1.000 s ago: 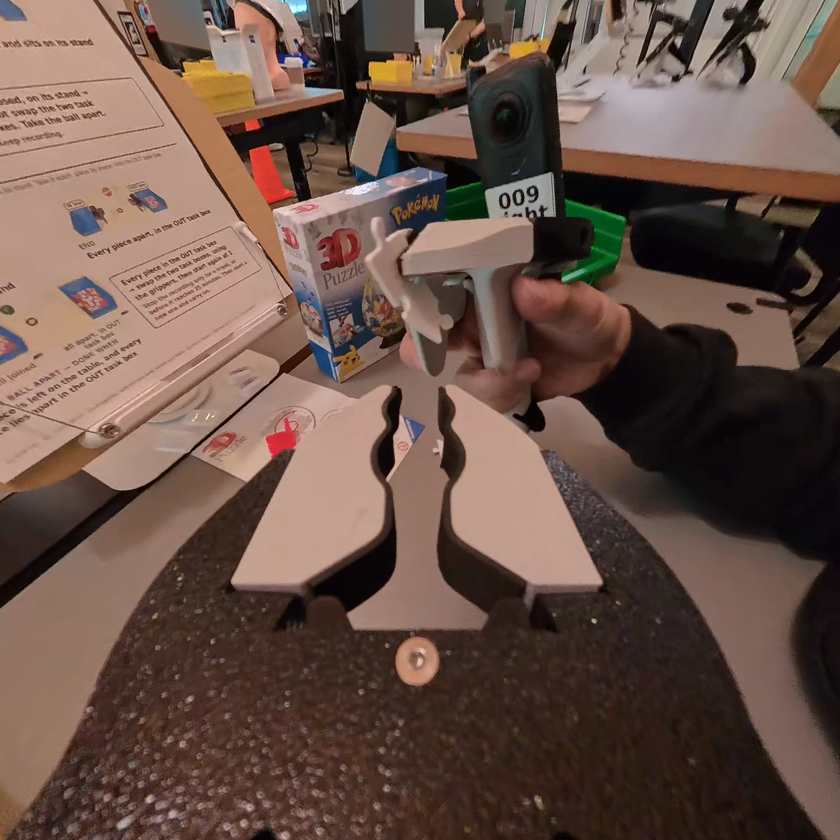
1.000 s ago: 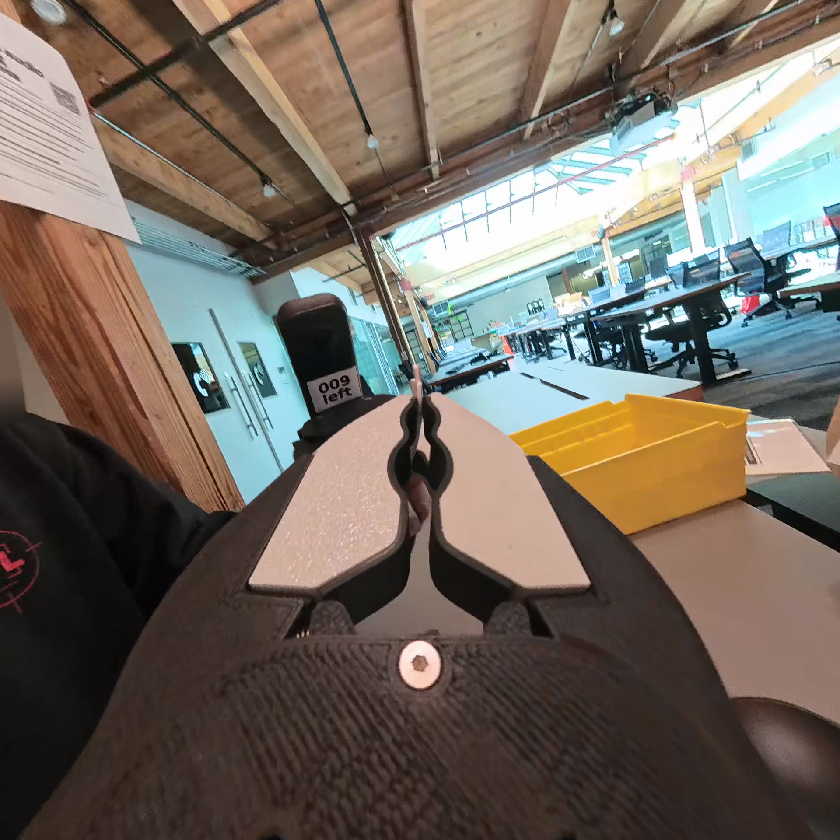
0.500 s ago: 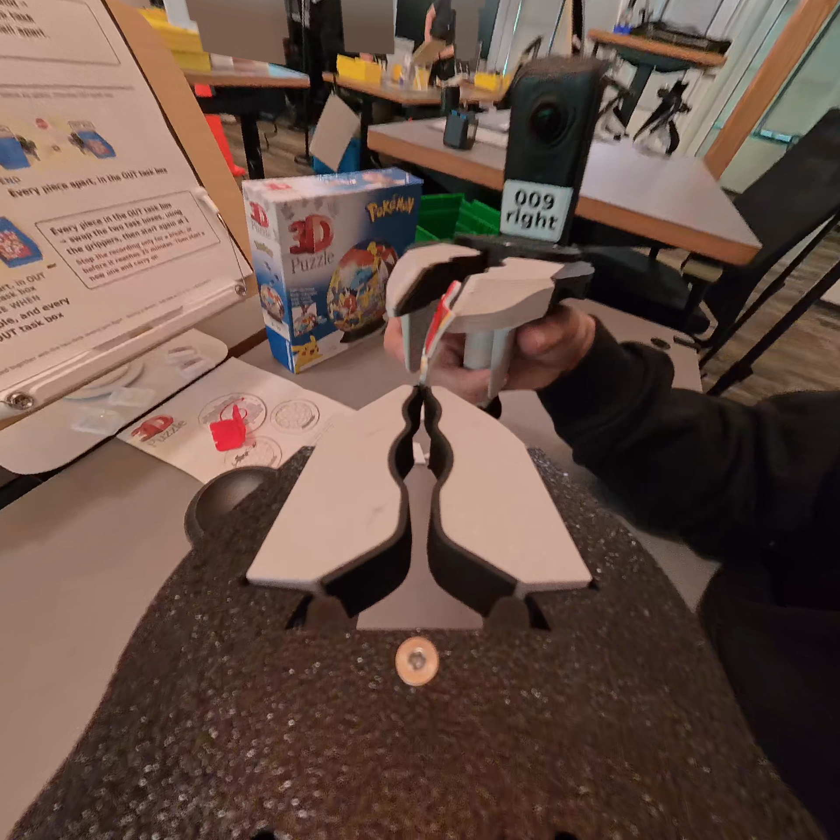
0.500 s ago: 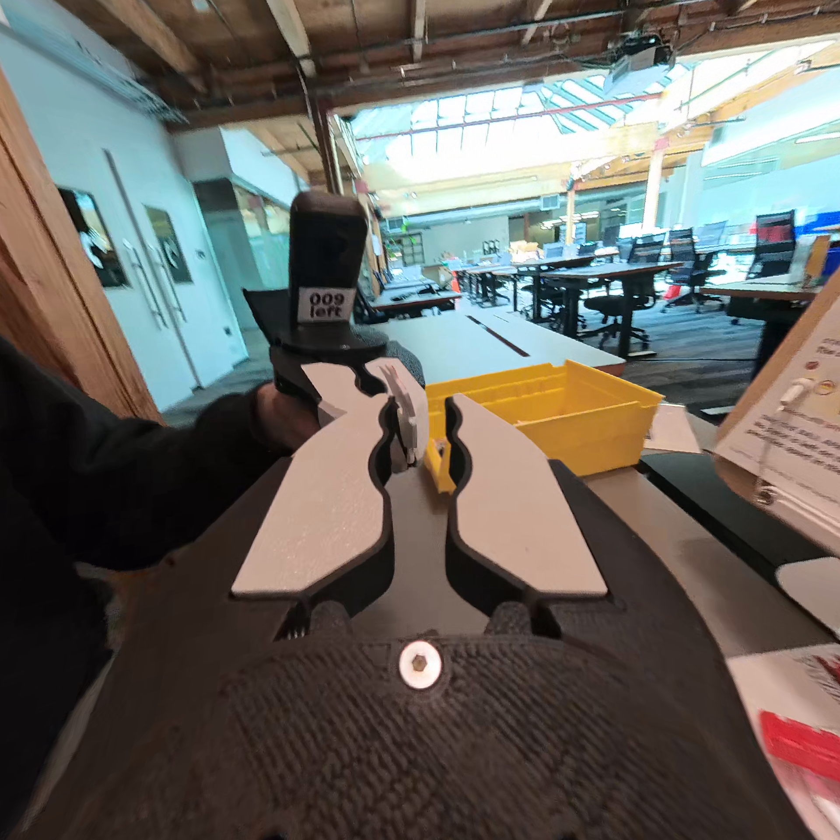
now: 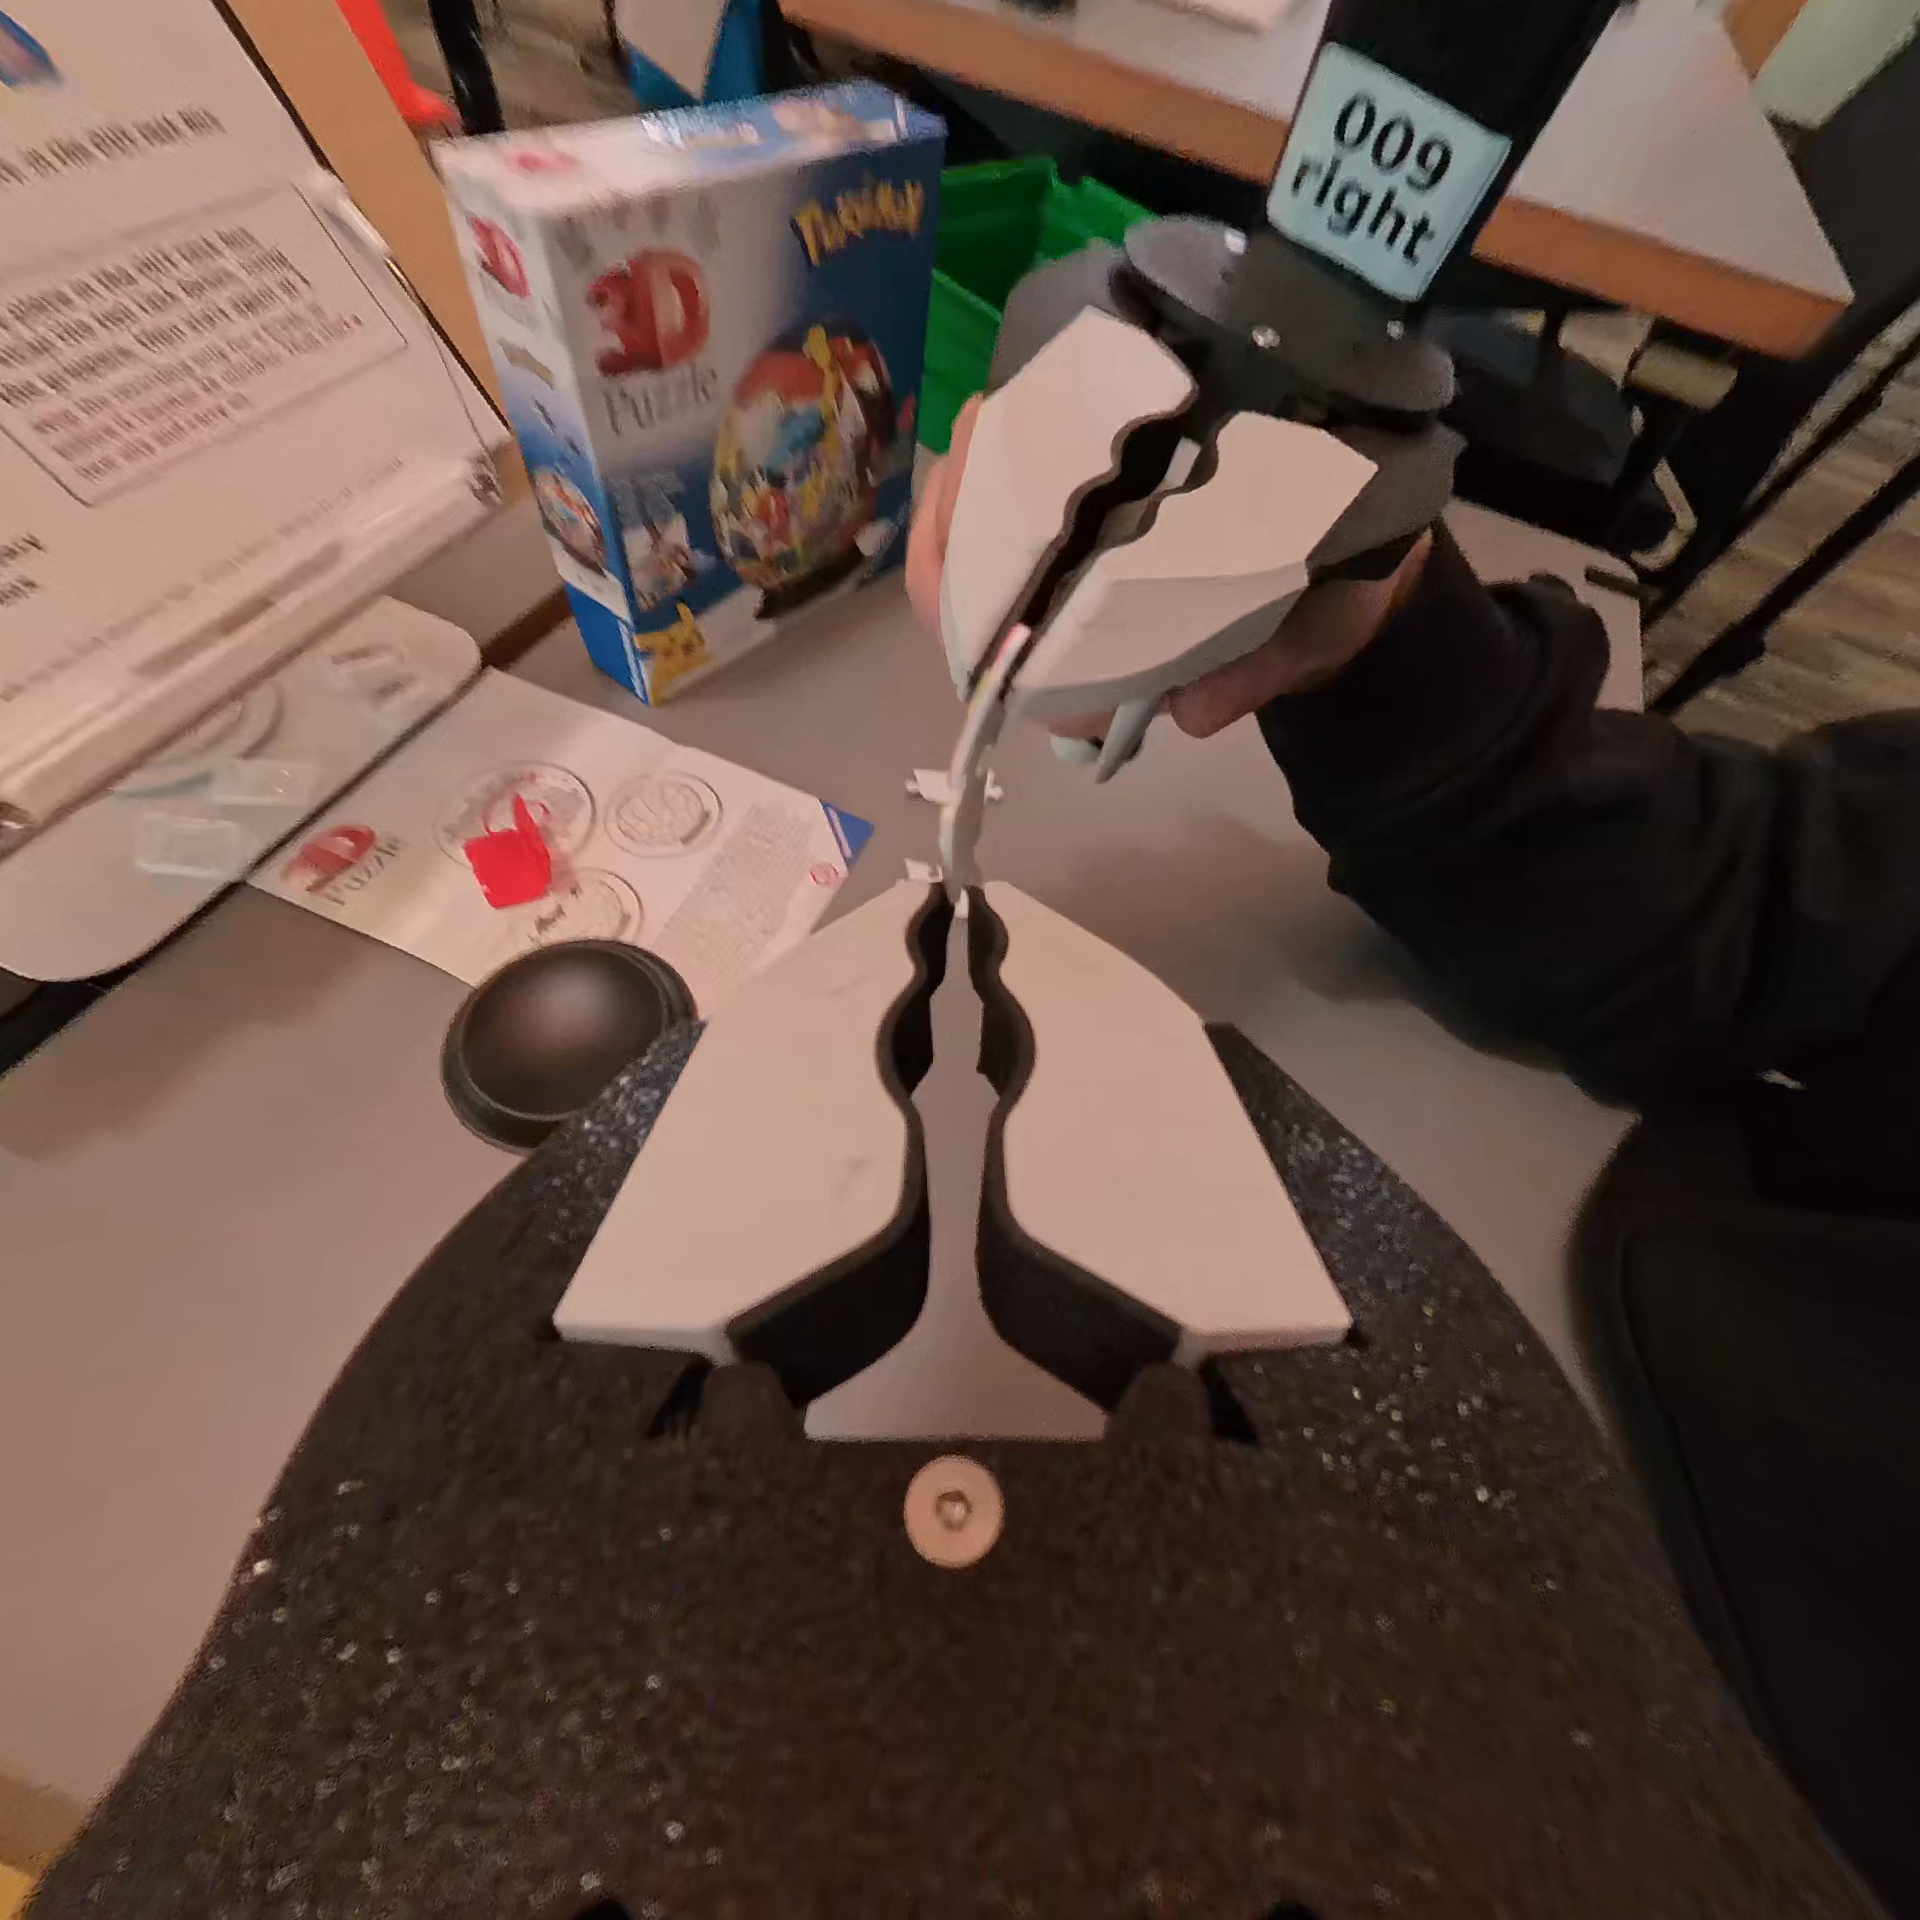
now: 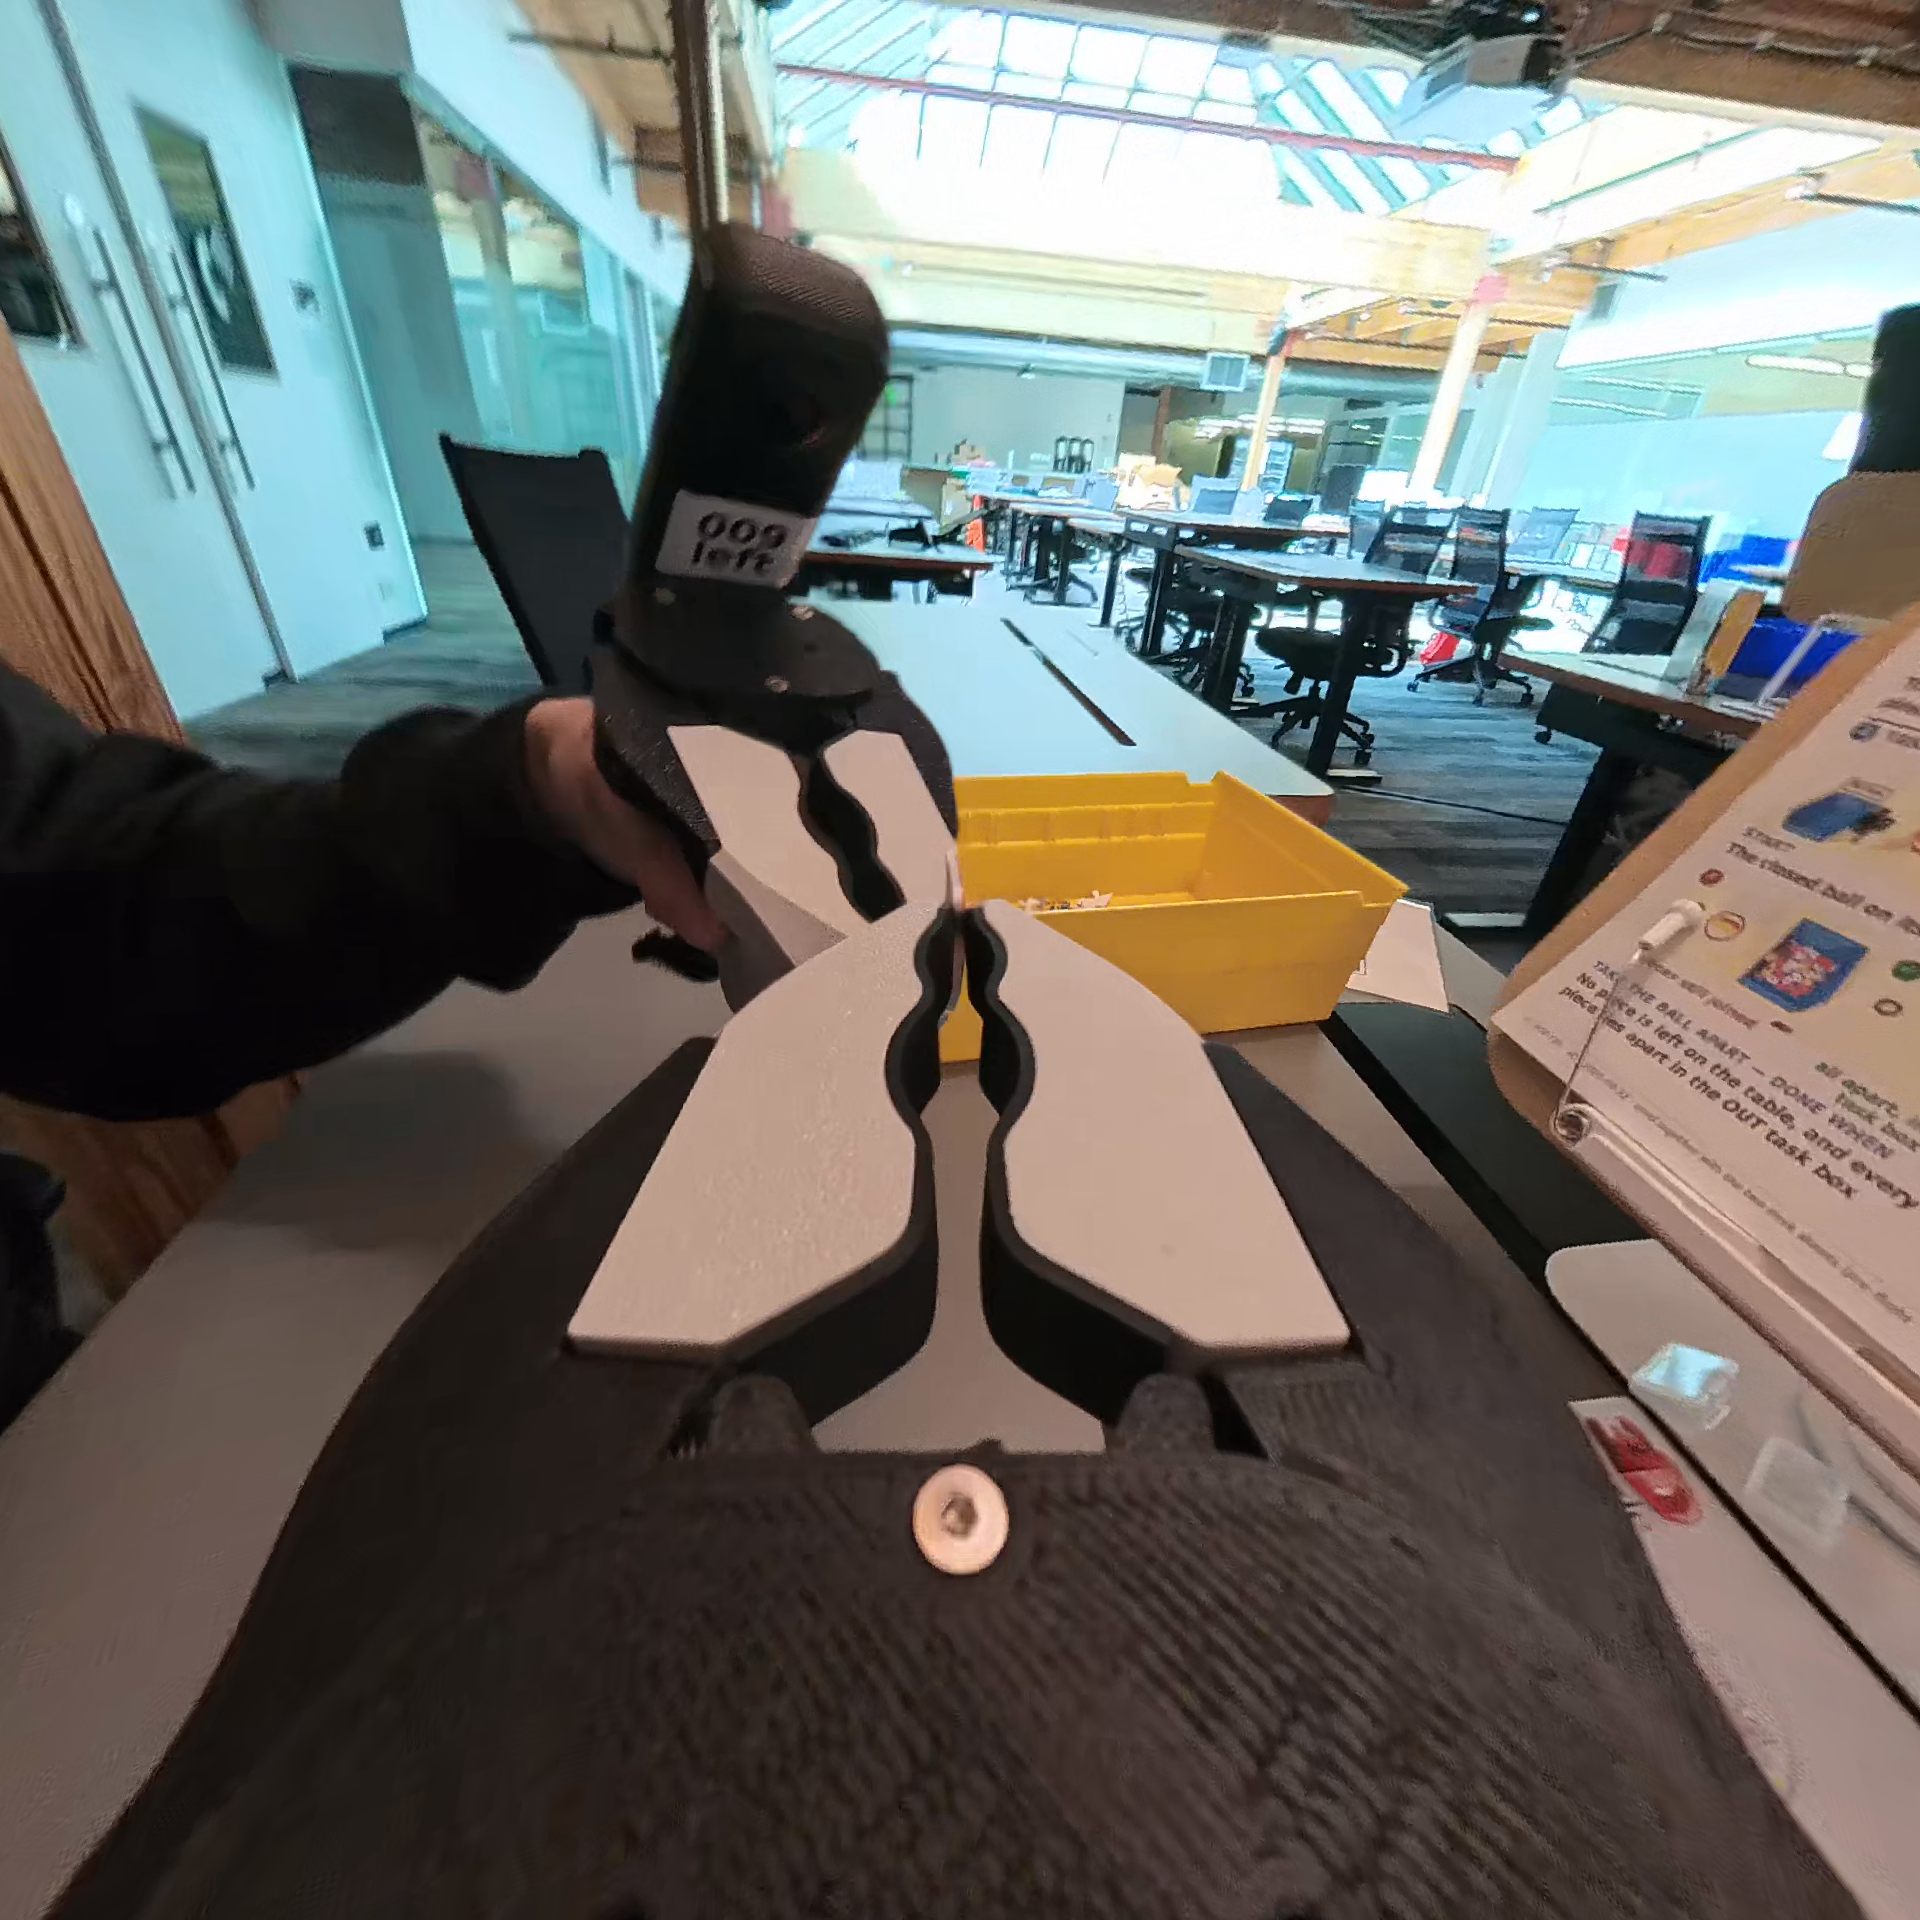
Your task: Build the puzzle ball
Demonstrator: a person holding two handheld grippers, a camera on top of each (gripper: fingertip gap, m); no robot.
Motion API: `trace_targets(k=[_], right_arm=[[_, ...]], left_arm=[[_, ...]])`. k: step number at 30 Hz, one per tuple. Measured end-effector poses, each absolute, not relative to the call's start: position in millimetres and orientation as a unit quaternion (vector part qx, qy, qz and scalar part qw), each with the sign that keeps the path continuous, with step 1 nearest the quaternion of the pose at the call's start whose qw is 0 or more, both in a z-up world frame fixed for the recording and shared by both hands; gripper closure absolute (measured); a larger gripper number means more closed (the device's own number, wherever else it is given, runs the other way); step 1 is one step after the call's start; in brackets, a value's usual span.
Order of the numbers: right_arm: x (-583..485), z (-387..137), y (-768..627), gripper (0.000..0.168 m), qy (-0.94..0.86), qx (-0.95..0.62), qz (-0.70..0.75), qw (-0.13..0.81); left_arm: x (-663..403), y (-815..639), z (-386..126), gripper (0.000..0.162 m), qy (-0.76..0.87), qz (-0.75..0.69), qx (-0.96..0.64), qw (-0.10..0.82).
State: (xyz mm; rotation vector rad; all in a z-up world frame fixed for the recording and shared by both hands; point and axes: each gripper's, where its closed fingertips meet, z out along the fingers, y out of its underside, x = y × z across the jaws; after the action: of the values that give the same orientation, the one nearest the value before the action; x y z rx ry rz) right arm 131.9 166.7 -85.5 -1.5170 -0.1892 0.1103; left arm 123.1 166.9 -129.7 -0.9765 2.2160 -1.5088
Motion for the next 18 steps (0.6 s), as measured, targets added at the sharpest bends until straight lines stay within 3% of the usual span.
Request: trace_targets(k=[4,9,12,14,18], right_arm=[[142,-74,164,0.166,-0.032,-0.656,0.096,0.748],[142,-75,167,0.166,-0.03,-0.658,0.09,0.747],[138,-76,165,0.166,-0.04,-0.662,0.098,0.742],[141,-87,160,0.165,-0.043,-0.694,0.091,0.713],[165,-116,133,0.135,-0.046,-0.778,-0.002,0.626]], left_arm=[[129,166,-115,0.158,0.739,-0.556,-0.336,0.177],[134,163,-106,0.132,0.721,-0.574,-0.338,0.193],[137,165,-105,0.156,0.713,-0.578,-0.344,0.197],[136,167,-108,0.16,0.719,-0.574,-0.347,0.184],[134,175,-148,0.16,0.785,-0.482,-0.375,0.109]])
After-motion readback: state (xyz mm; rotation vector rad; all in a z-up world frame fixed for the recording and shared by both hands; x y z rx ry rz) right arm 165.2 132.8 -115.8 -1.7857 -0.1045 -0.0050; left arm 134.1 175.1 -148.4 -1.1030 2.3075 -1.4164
